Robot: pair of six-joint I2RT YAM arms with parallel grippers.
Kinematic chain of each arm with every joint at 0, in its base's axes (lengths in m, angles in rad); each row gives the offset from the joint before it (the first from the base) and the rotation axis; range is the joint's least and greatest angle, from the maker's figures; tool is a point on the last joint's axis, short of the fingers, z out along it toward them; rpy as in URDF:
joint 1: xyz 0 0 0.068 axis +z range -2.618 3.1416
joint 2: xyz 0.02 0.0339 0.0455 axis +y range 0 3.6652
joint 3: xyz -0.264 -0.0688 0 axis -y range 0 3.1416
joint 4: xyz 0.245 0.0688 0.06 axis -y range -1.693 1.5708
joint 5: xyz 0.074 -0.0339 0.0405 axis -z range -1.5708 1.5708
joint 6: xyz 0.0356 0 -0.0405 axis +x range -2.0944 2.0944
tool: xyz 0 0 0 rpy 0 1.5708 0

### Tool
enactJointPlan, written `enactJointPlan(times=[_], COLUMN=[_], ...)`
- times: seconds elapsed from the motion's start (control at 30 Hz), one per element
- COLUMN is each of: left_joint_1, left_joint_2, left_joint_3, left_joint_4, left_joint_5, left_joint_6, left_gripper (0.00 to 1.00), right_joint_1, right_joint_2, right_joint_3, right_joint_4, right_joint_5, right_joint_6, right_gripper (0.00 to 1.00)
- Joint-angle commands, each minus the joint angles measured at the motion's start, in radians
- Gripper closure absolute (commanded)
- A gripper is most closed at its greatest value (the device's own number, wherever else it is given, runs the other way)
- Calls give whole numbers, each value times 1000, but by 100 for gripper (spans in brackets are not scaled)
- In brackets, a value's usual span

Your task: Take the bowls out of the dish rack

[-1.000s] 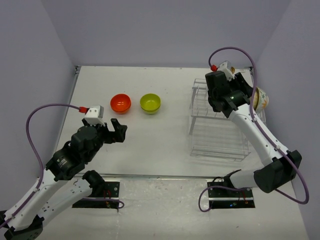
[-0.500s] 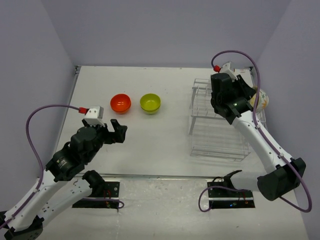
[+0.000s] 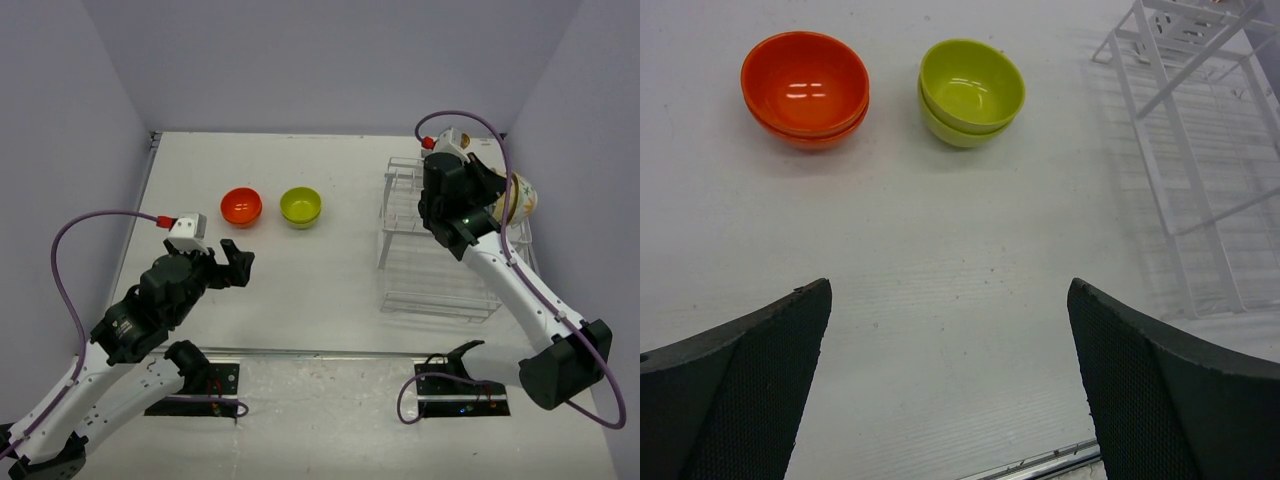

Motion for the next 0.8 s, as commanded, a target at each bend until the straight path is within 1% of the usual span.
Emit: enactJointPlan(times=[0.0,0.3,0.47,0.77], left_joint_1=[1,1,1,1], left_joint_2=[-10,-9,-10,-4], left_joint_3=[-6,-5,-8,-9], left_joint_4=[47,49,55,58], left_joint_5=[3,3,21,26], left_joint_6=[18,18,24,27], left_gripper=[0,0,0,0], right_joint_1=[8,42,77,103], right_joint_2=[4,-1,10,-15], right_joint_3=[31,85,137,165], right_joint_4=[97,42,-64,-74], right_joint_5=[23,38,29,37], right_joint_6=[-26,-6,86,76], right_gripper=[100,100,100,100])
